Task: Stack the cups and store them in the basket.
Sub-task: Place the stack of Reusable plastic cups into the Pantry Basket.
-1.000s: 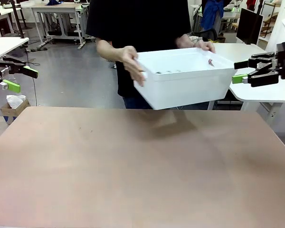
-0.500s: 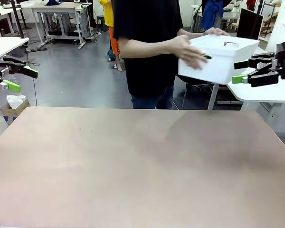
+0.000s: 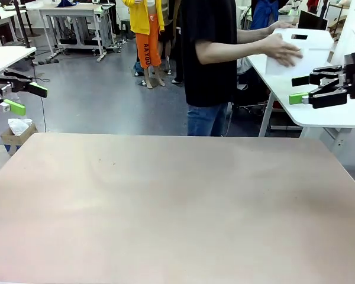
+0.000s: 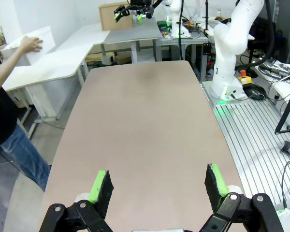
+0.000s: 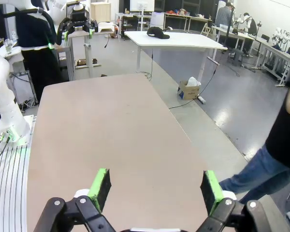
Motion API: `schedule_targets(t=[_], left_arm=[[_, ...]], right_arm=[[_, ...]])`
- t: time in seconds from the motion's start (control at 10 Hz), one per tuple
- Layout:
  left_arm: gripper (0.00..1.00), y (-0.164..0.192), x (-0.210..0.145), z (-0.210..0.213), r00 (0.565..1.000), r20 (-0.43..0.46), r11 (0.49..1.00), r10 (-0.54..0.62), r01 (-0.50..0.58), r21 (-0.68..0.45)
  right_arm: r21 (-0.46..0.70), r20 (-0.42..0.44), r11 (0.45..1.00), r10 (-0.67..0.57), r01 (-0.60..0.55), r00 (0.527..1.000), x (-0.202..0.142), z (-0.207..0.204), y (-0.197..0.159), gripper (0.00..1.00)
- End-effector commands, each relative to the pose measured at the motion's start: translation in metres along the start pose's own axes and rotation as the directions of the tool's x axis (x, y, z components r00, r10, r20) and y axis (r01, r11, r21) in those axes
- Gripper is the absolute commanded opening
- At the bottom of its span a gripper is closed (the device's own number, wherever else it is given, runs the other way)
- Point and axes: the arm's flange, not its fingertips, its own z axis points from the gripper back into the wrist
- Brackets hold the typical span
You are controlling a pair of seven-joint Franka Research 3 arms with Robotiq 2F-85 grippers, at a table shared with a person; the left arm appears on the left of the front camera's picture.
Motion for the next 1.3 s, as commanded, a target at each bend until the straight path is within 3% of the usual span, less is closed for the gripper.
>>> schedule_targets(t=[0.0, 1.2], left_arm=[[1.0, -0.0018, 0.0027, -0.0001, 1.0, 0.003, 1.0, 0.007, -0.007, -0.008], [1.0, -0.0018, 0.0027, -0.0001, 1.0, 0.003, 1.0, 0.007, -0.007, -0.008]], right_arm=[[-0.007, 0.025, 1.0, -0.008, 0.009, 1.0, 0.0022, -0.0018, -0.0002, 1.0], [-0.007, 0.025, 1.0, -0.008, 0.009, 1.0, 0.0022, -0.0018, -0.0002, 1.0]])
